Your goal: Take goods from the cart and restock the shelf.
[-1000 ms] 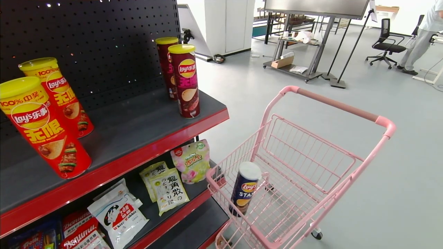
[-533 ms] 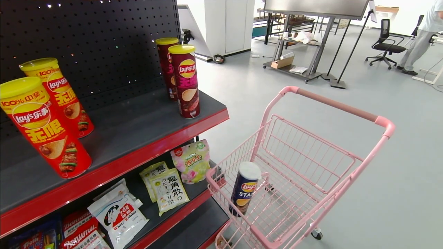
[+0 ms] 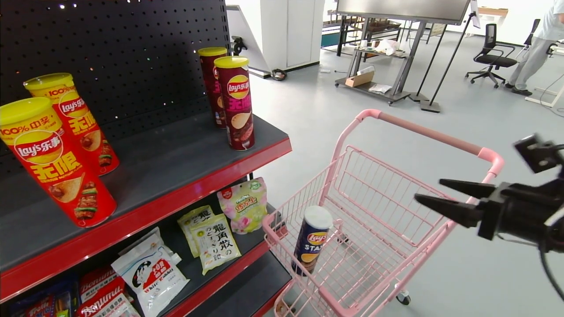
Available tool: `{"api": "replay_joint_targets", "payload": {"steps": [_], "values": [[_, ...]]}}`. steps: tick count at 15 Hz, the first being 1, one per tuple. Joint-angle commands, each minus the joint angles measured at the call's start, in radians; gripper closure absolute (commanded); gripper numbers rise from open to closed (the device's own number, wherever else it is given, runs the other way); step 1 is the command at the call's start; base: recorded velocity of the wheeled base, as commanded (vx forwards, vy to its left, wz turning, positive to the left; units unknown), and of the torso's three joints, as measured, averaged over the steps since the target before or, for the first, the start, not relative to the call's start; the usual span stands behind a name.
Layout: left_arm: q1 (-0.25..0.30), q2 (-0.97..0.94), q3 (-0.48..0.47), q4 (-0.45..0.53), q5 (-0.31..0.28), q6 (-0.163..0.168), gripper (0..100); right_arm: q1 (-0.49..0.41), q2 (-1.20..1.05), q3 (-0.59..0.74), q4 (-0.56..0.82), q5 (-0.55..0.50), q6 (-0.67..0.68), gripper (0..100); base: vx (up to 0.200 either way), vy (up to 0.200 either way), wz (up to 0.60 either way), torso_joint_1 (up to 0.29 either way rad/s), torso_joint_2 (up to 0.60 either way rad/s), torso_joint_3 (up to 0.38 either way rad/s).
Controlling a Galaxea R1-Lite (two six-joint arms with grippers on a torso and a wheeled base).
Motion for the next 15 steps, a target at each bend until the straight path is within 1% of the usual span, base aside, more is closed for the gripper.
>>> {"api": "replay_joint_targets", "payload": {"steps": [1, 2, 5, 7, 10, 12, 15], "values": [[0.001, 0.000, 0.000, 0.000, 0.000, 0.000, 0, 0.130, 0.388, 0.037, -0.155, 0.110, -0.083, 0, 0.000, 0.000, 0.00, 0.000, 0.00, 0.000], [0.001, 0.000, 0.000, 0.000, 0.000, -0.004, 0, 0.165, 0.448, 0.014, -0.172, 0.113, -0.089, 0, 0.000, 0.000, 0.00, 0.000, 0.00, 0.000], [0.001, 0.000, 0.000, 0.000, 0.000, -0.003, 0, 0.204, 0.576, 0.002, -0.315, 0.113, -0.089, 0, 0.000, 0.000, 0.00, 0.000, 0.00, 0.000], [0.001, 0.000, 0.000, 0.000, 0.000, -0.001, 0, 0.219, 0.593, 0.002, -0.327, 0.130, -0.089, 0, 0.000, 0.000, 0.00, 0.000, 0.00, 0.000], [0.000, 0.000, 0.000, 0.000, 0.000, 0.000, 0, 0.213, 0.630, 0.007, -0.339, 0.142, -0.124, 0, 0.000, 0.000, 0.00, 0.000, 0.00, 0.000], [0.000, 0.000, 0.000, 0.000, 0.000, -0.001, 0, 0.199, 0.698, 0.005, -0.415, 0.139, -0.155, 0, 0.000, 0.000, 0.00, 0.000, 0.00, 0.000], [0.000, 0.000, 0.000, 0.000, 0.000, 0.000, 0, 0.193, 0.787, -0.007, -0.516, 0.138, -0.156, 0, 0.000, 0.000, 0.00, 0.000, 0.00, 0.000]]}}
